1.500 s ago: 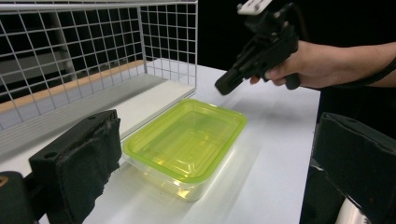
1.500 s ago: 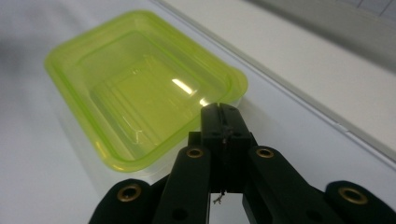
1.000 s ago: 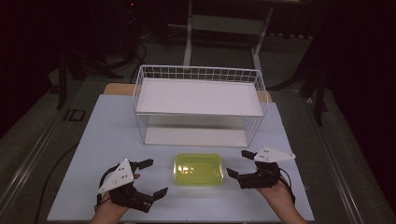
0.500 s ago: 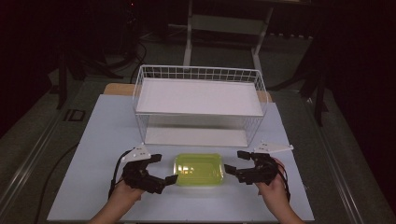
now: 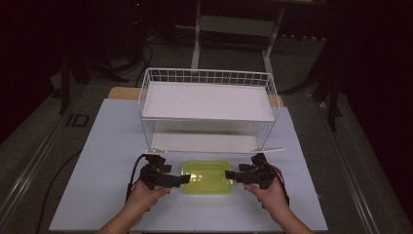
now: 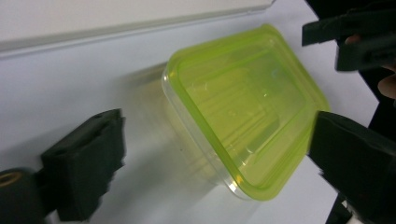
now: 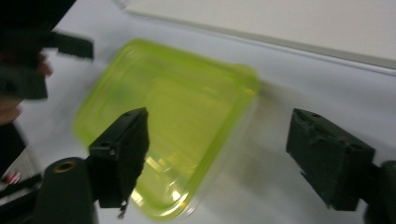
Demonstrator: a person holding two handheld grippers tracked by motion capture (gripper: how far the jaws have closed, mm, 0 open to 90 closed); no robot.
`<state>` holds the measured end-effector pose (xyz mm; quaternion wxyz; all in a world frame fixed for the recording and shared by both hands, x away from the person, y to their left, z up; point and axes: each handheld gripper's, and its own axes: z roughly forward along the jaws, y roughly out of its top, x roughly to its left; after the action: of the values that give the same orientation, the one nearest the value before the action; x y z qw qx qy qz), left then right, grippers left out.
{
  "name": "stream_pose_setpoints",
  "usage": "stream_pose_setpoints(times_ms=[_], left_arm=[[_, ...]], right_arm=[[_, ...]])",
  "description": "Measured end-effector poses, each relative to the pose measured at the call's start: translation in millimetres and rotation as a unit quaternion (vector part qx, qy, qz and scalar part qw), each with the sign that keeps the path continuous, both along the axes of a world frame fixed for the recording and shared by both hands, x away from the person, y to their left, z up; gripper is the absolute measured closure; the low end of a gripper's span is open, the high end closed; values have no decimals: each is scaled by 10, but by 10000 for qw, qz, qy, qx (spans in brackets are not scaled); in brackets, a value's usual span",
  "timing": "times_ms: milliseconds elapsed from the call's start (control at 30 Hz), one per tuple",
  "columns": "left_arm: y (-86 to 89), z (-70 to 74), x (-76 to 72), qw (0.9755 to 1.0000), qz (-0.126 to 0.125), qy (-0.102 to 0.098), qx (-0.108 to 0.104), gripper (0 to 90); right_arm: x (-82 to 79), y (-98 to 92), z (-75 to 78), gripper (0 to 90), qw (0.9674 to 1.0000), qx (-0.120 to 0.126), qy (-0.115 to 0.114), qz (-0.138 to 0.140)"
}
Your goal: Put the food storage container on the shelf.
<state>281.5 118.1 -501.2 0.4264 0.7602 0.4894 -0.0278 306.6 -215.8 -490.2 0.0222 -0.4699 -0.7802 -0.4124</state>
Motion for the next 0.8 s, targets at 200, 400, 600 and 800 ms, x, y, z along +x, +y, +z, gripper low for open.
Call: stream_pose_setpoints(times_ms=[200, 400, 600, 800], left_arm=[[-55, -107, 33, 9994, 142, 273, -129, 291], [-66, -145, 20, 9985, 202, 468, -179, 496], [-86, -150, -8, 9985, 138, 521, -87, 654], [-93, -124, -40, 9985, 174, 524, -13, 694]], right_arm=[[41, 9, -99, 368, 9971, 309, 673, -186], [77, -30, -181, 562, 9885, 471, 1376, -411], [59, -8, -208, 696, 9867, 378, 1519, -429], [19, 47, -164, 741, 9887, 212, 1422, -428]])
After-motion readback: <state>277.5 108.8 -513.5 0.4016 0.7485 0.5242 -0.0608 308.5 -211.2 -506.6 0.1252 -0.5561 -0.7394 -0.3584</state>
